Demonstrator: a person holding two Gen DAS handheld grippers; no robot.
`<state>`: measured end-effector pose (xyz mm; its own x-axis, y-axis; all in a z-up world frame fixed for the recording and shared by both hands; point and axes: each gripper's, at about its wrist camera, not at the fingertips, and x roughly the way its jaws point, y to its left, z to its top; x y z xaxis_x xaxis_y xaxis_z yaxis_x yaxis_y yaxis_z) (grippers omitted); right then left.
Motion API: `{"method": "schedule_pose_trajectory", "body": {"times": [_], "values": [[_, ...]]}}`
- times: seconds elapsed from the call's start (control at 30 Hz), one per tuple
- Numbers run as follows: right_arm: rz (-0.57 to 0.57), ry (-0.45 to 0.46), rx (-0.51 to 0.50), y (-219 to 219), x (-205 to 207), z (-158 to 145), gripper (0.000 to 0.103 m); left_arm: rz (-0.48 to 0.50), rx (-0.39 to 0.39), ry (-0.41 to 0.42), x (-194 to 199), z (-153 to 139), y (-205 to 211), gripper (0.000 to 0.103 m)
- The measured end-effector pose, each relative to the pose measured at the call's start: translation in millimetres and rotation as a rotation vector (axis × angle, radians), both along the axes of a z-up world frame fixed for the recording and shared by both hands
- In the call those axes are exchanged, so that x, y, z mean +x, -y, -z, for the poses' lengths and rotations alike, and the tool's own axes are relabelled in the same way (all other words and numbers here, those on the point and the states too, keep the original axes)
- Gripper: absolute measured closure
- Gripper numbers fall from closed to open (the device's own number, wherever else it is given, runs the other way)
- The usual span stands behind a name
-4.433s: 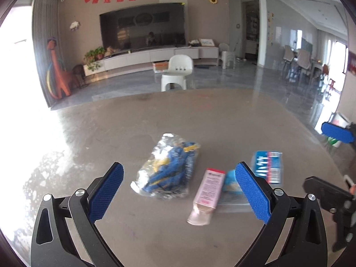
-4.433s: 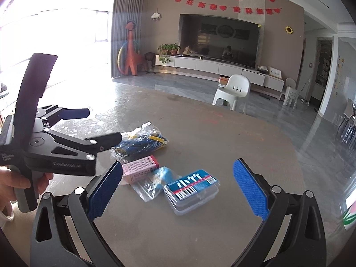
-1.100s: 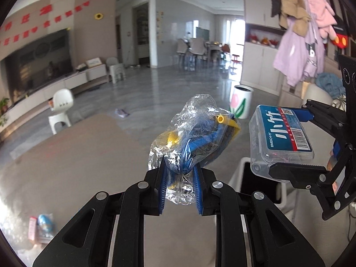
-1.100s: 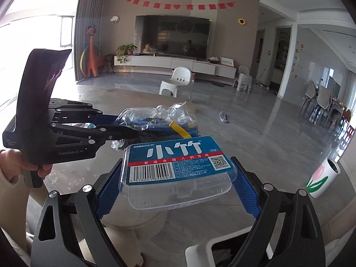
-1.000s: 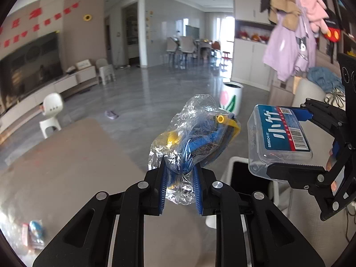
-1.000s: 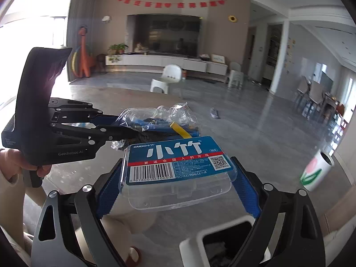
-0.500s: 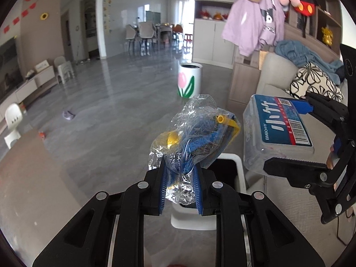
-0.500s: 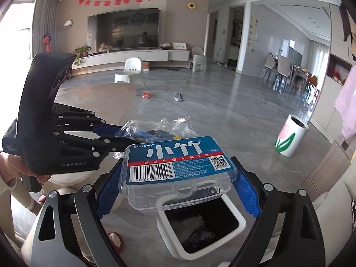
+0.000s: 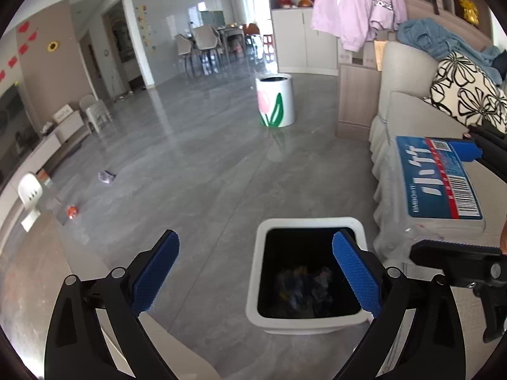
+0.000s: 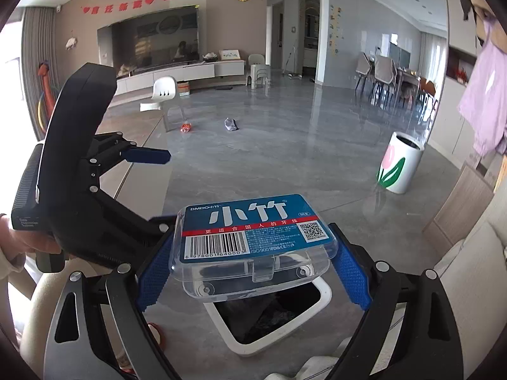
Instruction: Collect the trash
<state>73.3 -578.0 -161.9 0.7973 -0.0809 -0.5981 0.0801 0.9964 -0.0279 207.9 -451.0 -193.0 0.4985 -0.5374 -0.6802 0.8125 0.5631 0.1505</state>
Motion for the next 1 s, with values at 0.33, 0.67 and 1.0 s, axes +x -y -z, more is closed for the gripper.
{"method": "schedule_pose_trajectory", "body": {"times": [0.33, 0.67, 1.0], "values": [[-0.015, -0.021, 0.017, 6.8, 18.8, 21.4, 0.013, -0.072, -0.008, -0.009, 20.5, -2.2, -10.8, 0.006], [-0.007, -0.092, -0.084, 14.5, 58.1, 36.3, 0.004, -0.137, 0.019, 0.062, 29.5, -3.7, -17.1, 0.006], [-0.037, 0.005, -0.020, 5.5, 45.4, 5.1, 0.004, -0.166, -0.030, 0.053, 28.3, -20.2, -45.3, 0.006]]}}
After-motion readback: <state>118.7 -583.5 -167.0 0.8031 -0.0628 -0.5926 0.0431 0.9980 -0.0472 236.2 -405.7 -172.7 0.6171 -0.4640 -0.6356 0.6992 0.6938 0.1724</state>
